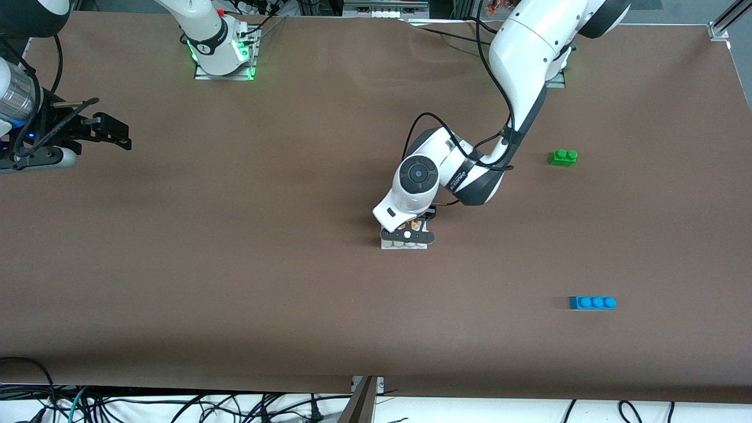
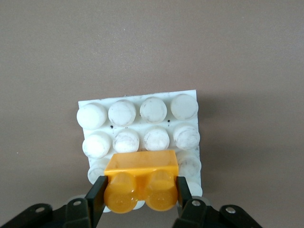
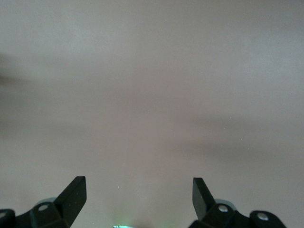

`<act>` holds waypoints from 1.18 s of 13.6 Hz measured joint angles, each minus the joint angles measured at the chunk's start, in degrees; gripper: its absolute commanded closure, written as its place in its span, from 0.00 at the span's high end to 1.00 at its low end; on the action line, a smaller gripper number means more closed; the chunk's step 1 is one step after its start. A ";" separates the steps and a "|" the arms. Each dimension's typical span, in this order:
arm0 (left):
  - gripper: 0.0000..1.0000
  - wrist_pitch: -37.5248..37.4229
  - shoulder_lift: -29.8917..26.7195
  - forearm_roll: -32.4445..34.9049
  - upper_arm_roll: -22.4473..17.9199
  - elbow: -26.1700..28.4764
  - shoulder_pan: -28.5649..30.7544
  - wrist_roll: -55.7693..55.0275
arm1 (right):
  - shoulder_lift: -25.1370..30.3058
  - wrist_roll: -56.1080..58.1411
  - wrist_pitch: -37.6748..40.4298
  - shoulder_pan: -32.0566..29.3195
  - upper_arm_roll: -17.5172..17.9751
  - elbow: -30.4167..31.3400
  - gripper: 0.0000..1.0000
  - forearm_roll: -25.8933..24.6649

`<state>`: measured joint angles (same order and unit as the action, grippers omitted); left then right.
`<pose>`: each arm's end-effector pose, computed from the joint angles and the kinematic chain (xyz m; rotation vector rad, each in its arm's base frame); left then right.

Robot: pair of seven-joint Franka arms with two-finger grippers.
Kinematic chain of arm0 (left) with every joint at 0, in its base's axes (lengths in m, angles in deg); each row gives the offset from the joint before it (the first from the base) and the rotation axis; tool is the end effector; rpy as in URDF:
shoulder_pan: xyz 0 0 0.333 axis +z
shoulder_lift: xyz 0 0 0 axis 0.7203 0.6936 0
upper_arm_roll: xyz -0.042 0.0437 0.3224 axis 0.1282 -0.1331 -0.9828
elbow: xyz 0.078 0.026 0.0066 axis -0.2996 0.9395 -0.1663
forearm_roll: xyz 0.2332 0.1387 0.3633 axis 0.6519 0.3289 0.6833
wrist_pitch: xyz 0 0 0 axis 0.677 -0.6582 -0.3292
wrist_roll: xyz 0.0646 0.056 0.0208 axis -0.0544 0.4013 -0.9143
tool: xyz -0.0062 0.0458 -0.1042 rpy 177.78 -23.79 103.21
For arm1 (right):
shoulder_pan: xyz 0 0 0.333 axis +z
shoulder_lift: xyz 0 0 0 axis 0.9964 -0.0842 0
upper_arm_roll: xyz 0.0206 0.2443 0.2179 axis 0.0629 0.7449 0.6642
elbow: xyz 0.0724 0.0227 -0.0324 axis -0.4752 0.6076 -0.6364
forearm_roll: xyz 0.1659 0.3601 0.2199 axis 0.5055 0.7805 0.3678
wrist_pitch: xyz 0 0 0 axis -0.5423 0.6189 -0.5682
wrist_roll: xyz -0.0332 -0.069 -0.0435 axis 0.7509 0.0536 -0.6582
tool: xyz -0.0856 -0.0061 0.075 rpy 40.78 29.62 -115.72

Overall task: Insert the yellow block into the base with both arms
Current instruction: 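Press the yellow block down onto the plate studs with the left gripper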

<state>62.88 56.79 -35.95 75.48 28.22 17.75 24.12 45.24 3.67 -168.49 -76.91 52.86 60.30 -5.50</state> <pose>0.6254 -0.4772 0.1999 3.1045 -0.0916 -0.1517 0.6268 0.0318 0.5822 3.1287 0.1769 -0.1523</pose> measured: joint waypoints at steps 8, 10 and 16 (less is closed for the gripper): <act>0.34 -0.55 0.08 0.58 -0.02 0.15 -0.50 -0.49 | -0.12 0.01 0.14 0.08 0.16 -2.00 0.99 -0.29; 0.34 -0.50 0.37 0.59 -0.09 0.34 -0.53 -0.51 | -0.70 0.01 0.24 0.06 0.14 -1.99 0.99 -0.41; 0.62 -0.11 0.74 0.64 -0.10 0.33 -0.54 -0.51 | -1.01 0.00 0.31 -0.02 0.02 -1.99 0.99 -0.45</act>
<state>62.76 57.54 -35.30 75.38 28.55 17.21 23.61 44.23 3.68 -168.18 -76.94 52.88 58.31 -5.94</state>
